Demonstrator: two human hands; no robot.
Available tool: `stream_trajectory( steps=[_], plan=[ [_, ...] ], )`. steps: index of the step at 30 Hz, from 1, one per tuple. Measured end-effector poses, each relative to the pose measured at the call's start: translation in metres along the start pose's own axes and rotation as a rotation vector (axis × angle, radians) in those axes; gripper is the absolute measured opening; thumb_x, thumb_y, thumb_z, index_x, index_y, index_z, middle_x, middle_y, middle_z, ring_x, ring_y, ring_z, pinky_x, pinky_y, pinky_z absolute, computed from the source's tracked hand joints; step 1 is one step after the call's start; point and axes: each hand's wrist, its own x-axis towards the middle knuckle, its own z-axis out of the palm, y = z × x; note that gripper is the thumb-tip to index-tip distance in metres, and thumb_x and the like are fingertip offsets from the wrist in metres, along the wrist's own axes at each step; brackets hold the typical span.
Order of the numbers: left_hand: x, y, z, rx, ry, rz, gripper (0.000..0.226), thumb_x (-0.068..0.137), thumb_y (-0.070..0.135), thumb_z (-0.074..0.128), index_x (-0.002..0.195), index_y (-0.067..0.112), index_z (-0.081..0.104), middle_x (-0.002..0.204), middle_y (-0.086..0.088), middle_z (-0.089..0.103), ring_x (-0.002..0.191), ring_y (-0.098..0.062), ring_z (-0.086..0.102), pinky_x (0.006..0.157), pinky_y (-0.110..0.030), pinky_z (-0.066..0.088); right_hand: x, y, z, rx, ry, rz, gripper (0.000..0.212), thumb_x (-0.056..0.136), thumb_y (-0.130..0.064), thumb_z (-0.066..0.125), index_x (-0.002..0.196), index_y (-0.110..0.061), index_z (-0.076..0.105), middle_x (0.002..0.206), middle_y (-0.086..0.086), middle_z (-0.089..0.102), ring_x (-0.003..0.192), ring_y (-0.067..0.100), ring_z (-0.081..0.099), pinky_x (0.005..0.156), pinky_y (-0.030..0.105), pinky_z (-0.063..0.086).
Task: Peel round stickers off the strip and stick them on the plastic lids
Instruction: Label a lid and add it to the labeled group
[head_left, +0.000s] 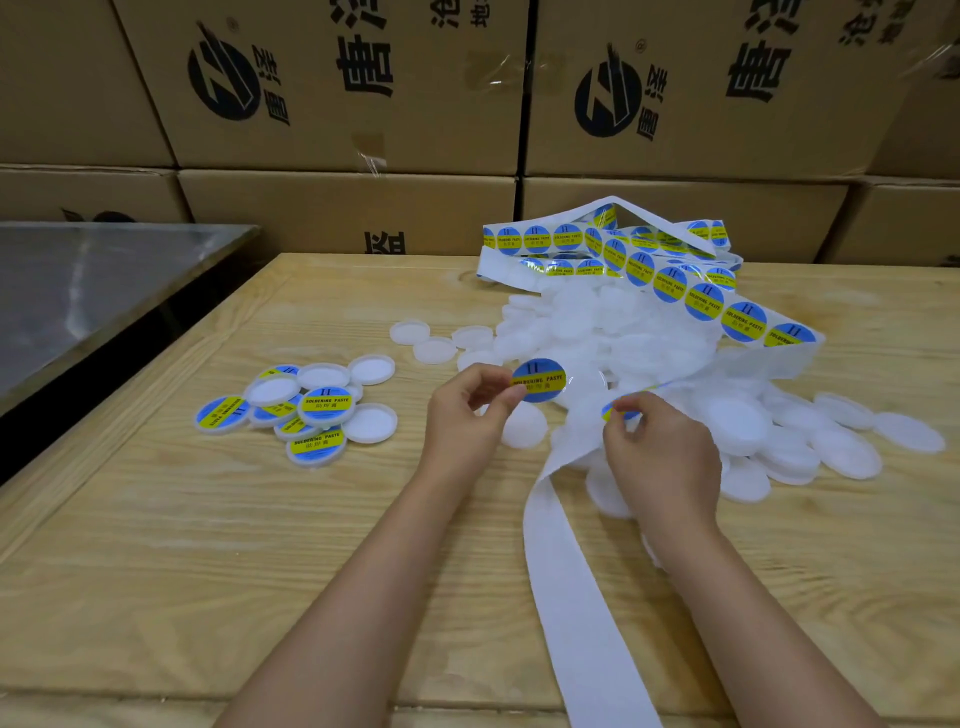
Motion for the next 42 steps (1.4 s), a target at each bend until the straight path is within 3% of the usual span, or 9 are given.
stream_trajectory(
  steps=[4, 9, 13, 19, 23, 28, 31, 37, 42],
  plan=[
    [-0.001, 0.001, 0.002, 0.004, -0.049, 0.016, 0.024, 0.081, 0.003, 0.068, 0.074, 0.025, 0.064, 0.073, 0.014, 0.066, 0.071, 0.001, 0.060, 0.070, -0.011, 0.045, -0.007, -0.008, 0.000, 0.186, -0.027, -0.252, 0.025, 0.085, -0.024, 0.065, 0.109, -0.024, 0.069, 0.059, -0.009, 0.044, 0.062, 0.009, 0.049, 0.063, 0.027, 0.042],
    [-0.004, 0.003, 0.003, -0.026, -0.099, 0.033, 0.025, 0.081, 0.002, 0.069, 0.077, 0.026, 0.067, 0.075, 0.016, 0.069, 0.073, 0.001, 0.062, 0.070, -0.011, 0.045, -0.007, -0.008, 0.006, 0.394, -0.022, -0.207, 0.018, 0.083, -0.011, 0.067, 0.079, -0.029, 0.066, 0.064, -0.007, 0.047, 0.064, 0.003, 0.047, 0.059, 0.012, 0.036],
    [-0.006, 0.002, 0.005, -0.045, -0.133, 0.027, 0.057, 0.082, 0.006, 0.068, 0.123, 0.040, 0.049, 0.106, 0.010, 0.066, 0.078, -0.001, 0.061, 0.081, -0.019, 0.050, -0.009, -0.009, 0.006, 0.371, 0.033, -0.271, 0.015, 0.085, -0.006, 0.064, 0.080, -0.021, 0.063, 0.070, -0.011, 0.047, 0.068, 0.005, 0.048, 0.062, 0.011, 0.035],
    [-0.003, -0.021, 0.000, 0.879, -0.182, 0.201, 0.081, 0.077, 0.050, 0.064, 0.145, 0.030, 0.027, 0.138, 0.007, 0.046, 0.127, -0.016, 0.036, 0.109, -0.033, 0.015, -0.013, -0.014, 0.004, 0.351, 0.149, -0.360, 0.013, 0.086, -0.010, 0.061, 0.098, -0.013, 0.063, 0.087, -0.003, 0.055, 0.084, 0.011, 0.047, 0.075, 0.022, 0.038],
    [-0.002, -0.030, -0.001, 1.036, -0.210, 0.116, 0.073, 0.076, 0.064, 0.056, 0.137, 0.027, 0.041, 0.131, 0.008, 0.052, 0.129, -0.013, 0.036, 0.111, -0.042, -0.003, -0.015, -0.015, 0.007, 0.186, 0.114, -0.511, 0.032, 0.082, -0.011, 0.057, 0.113, -0.007, 0.061, 0.094, -0.002, 0.065, 0.092, 0.012, 0.050, 0.089, 0.026, 0.033],
    [-0.002, -0.024, -0.002, 0.768, -0.225, 0.132, 0.065, 0.075, 0.043, 0.070, 0.134, 0.027, 0.047, 0.127, 0.010, 0.056, 0.118, -0.007, 0.046, 0.105, -0.026, 0.021, -0.011, -0.006, 0.013, -0.029, 0.046, -0.480, 0.037, 0.080, -0.002, 0.059, 0.117, -0.007, 0.059, 0.068, 0.003, 0.066, 0.071, 0.026, 0.059, 0.097, 0.033, 0.033],
    [-0.005, -0.012, -0.001, 0.355, -0.259, -0.007, 0.062, 0.072, 0.014, 0.076, 0.126, 0.035, 0.054, 0.121, 0.009, 0.059, 0.087, 0.006, 0.053, 0.077, -0.009, 0.044, -0.009, -0.002, 0.014, -0.072, -0.060, -0.433, 0.042, 0.080, -0.004, 0.060, 0.121, -0.010, 0.056, 0.072, 0.000, 0.066, 0.073, 0.028, 0.059, 0.093, 0.036, 0.037],
    [-0.008, 0.007, -0.003, -0.084, -0.355, -0.119, 0.075, 0.073, -0.021, 0.053, 0.121, 0.037, 0.053, 0.130, 0.011, 0.056, 0.094, -0.016, 0.058, 0.088, -0.035, 0.051, -0.004, 0.000, 0.017, 0.278, -0.180, -0.161, 0.046, 0.086, -0.016, 0.058, 0.128, -0.029, 0.046, 0.095, -0.013, 0.061, 0.073, 0.003, 0.057, 0.067, 0.017, 0.043],
    [-0.008, 0.011, -0.002, -0.161, -0.414, -0.176, 0.082, 0.076, -0.029, 0.045, 0.139, 0.023, 0.037, 0.137, -0.004, 0.050, 0.099, -0.018, 0.051, 0.086, -0.033, 0.046, 0.000, 0.001, 0.015, 0.555, -0.231, -0.031, 0.040, 0.087, -0.014, 0.062, 0.120, -0.033, 0.050, 0.084, -0.013, 0.065, 0.059, -0.001, 0.055, 0.061, 0.010, 0.043]
  ],
)
